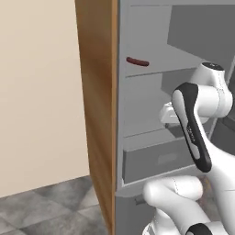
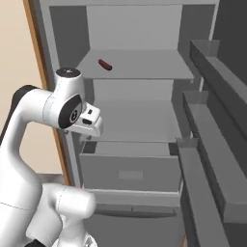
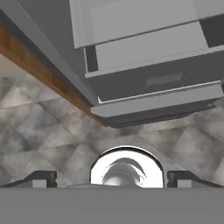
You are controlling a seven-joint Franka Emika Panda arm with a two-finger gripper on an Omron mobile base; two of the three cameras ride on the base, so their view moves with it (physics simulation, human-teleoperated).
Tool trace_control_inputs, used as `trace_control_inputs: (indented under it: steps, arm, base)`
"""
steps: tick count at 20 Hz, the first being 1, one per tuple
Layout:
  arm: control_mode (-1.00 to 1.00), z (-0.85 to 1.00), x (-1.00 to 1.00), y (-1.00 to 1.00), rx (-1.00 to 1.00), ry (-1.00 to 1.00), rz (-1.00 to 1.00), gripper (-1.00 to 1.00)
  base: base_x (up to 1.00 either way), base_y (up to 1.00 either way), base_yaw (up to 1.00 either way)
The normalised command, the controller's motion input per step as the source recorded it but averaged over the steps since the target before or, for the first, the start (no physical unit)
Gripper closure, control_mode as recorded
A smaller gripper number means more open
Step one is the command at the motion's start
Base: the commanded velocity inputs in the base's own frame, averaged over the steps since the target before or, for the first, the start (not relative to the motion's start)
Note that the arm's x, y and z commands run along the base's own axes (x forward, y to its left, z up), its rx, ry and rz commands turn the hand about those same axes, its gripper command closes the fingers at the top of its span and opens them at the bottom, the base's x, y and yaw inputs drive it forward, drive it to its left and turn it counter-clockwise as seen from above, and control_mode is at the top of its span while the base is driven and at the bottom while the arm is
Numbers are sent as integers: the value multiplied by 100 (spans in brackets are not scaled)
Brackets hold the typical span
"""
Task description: Move the hot dog bun to the plate on the dining table and place the condiment next to that plate. Then navigate to the fridge and take the sausage and place it on the plate as well.
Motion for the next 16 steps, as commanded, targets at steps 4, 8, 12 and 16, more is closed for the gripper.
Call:
trace_control_inputs:
  steps: [4,8,12,16]
  arm:
    - [100,0,0,0,0,0,0,-100]
    - [100,0,0,0,0,0,0,-100]
    - [100,0,0,0,0,0,0,-100]
    - [100,0,0,0,0,0,0,-100]
  base:
    - [57,-35,31]
    - [53,-49,25]
    - [54,-45,20]
    - [69,-15,13]
